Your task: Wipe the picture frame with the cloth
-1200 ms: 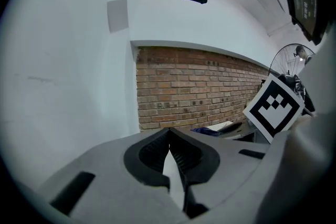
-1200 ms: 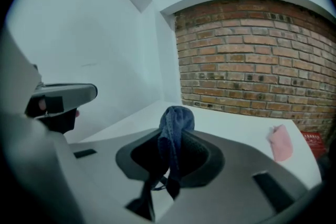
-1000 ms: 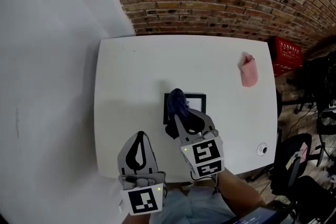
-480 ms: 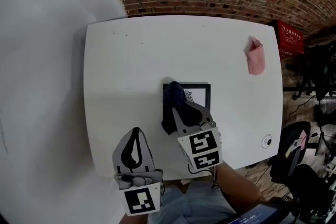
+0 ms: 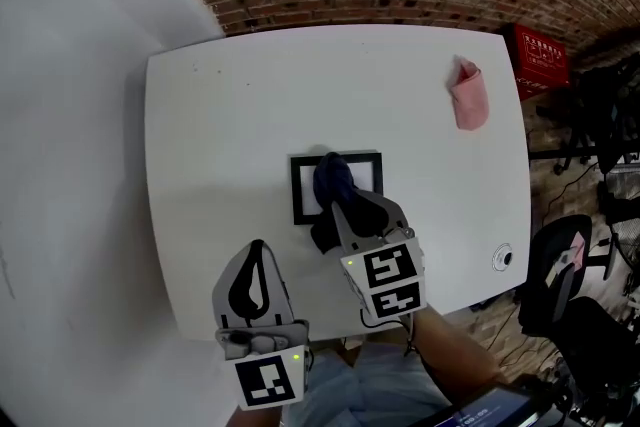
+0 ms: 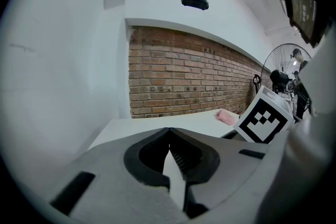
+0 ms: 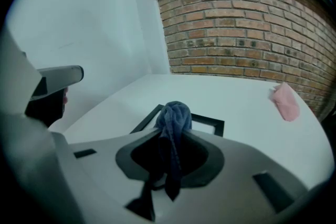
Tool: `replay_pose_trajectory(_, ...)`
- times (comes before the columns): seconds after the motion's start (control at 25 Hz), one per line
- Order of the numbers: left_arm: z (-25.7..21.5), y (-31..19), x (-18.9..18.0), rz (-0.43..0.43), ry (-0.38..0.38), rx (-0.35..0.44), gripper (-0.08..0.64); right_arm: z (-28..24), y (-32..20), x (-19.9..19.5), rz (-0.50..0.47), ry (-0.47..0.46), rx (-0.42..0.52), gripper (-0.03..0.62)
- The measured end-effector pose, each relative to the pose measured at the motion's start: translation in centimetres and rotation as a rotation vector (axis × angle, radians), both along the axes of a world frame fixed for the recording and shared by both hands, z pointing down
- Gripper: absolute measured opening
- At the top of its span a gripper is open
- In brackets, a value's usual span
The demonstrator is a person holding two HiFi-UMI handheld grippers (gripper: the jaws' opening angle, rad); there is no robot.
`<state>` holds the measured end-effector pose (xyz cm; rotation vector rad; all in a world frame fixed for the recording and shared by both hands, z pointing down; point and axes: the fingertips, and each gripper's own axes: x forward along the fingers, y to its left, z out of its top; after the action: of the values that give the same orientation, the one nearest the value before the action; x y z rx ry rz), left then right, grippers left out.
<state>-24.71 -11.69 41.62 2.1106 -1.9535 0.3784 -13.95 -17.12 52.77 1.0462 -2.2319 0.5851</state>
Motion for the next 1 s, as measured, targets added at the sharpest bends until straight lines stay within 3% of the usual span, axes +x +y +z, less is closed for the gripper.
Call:
replay_pose_trajectory(0.8, -2.9, 1.2, 7.4, 0.089, -0.034, 0.058, 0.009, -1.0, 1.3, 10.0, 0.142, -0.034, -0.034, 0.086)
replay_pose_trajectory(1.0, -5.9, 1.4, 8.0, 0.098, -0.067, 0.164, 0.009, -3.9, 1.5, 11.1, 0.141, -0.061, 0.012, 0.086)
